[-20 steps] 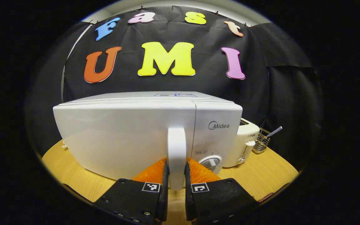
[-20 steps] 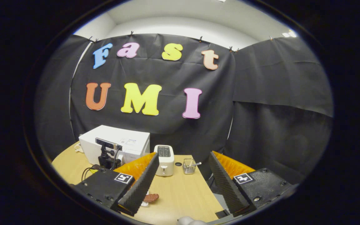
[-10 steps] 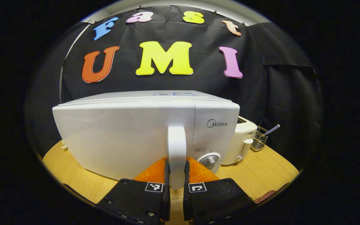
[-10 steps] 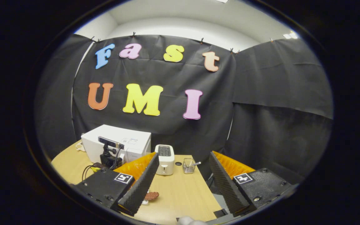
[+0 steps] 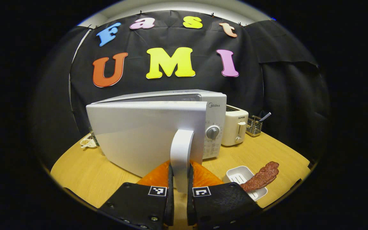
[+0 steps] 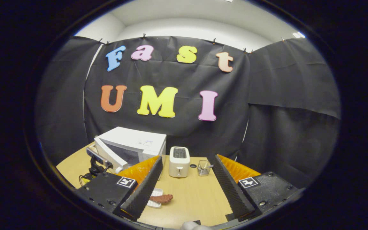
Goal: Open the microwave oven with the left hand, put the food in, and close the microwave oven.
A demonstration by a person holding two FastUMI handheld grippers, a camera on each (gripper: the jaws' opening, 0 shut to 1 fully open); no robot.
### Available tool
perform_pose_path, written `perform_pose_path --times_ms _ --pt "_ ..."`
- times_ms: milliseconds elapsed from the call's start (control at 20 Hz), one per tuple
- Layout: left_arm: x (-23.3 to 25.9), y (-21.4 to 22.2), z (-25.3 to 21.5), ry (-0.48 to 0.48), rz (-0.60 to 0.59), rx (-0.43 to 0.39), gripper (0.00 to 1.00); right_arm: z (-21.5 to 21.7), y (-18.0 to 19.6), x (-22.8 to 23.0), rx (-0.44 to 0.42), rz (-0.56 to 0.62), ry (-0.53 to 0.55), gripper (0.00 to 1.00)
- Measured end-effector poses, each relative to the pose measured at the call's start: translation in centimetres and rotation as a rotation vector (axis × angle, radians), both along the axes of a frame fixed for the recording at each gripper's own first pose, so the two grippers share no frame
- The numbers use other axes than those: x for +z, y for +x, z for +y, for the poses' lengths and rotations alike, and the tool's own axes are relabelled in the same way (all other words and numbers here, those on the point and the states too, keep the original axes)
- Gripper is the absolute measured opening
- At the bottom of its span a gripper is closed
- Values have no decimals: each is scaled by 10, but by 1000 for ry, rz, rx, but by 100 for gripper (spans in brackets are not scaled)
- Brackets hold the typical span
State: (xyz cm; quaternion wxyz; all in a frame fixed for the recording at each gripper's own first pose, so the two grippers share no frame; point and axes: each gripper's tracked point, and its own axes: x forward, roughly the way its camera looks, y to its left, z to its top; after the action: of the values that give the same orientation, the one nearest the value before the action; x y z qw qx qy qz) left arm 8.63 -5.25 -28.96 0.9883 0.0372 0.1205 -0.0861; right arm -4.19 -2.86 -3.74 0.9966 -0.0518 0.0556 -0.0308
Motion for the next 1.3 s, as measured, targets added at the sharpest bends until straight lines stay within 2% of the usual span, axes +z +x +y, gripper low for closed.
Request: perform_pose_path --times_ms 50,100,150,200,250,400,450,500,650,700,850,900,950,1000,1150,1300 --pt "0 -12 12 10 6 11 15 8 0 -1 17 4 9 100" --pt "-2 -24 24 20 15 20 15 15 0 -4 33 9 16 96" --pt "-2 -34 37 29 22 30 15 25 0 -7 55 14 22 100" --pt "-4 -44 51 32 30 49 15 35 0 -9 74 21 22 100" --pt "-5 -53 65 38 35 72 14 44 -1 -11 91 25 20 96" --pt "-9 -78 116 60 50 157 14 73 -3 -15 145 31 22 96" --pt "-9 -85 135 62 54 192 14 83 -5 -16 164 37 24 100" --pt "-10 -92 154 61 58 224 14 93 -6 -19 183 44 21 100" --pt "-16 -105 182 28 74 253 14 114 -14 -18 222 41 13 100" --pt "-16 -108 189 19 74 255 14 121 -16 -18 234 39 12 96" --pt "-15 -115 198 -49 88 263 14 133 -20 -19 260 42 3 96" --pt "-15 -118 201 -47 91 263 14 134 -21 -20 262 43 4 100" --pt "-13 -124 205 -35 85 268 14 136 -21 -20 264 47 6 95" --pt "-8 -129 212 -5 68 283 14 136 -23 -22 265 48 6 100" --pt "-4 -143 246 118 33 332 13 137 -24 -24 268 47 -3 100" --pt "-17 -159 289 102 91 432 13 137 -25 -31 272 56 10 100"
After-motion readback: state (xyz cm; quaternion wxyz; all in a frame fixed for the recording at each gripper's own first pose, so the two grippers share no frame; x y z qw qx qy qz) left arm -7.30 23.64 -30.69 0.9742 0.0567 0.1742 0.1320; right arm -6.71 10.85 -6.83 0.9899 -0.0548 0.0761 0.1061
